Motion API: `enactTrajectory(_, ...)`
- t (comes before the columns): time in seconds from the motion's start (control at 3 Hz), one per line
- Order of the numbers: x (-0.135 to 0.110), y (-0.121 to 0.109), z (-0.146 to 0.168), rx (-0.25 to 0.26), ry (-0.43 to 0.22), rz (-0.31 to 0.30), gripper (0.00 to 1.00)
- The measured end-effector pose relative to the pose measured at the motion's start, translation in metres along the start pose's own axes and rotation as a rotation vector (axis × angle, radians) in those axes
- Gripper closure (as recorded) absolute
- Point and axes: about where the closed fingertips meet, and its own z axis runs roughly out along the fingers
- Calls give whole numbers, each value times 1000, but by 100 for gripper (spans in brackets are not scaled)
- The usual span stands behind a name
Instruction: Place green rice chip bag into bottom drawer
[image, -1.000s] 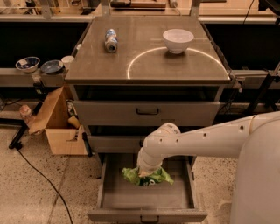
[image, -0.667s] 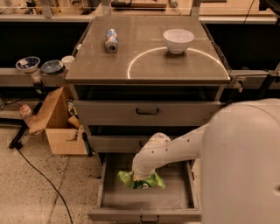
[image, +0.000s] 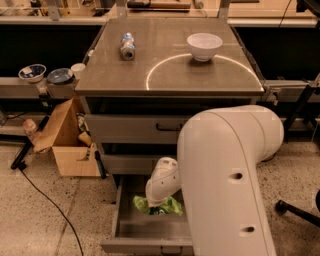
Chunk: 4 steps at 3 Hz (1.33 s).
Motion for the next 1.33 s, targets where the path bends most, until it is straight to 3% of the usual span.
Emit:
enactTrajectory(0.67, 3, -3, 12, 10, 12, 20, 100)
enactTrajectory(1.33, 25, -6, 39, 5, -11, 21, 100)
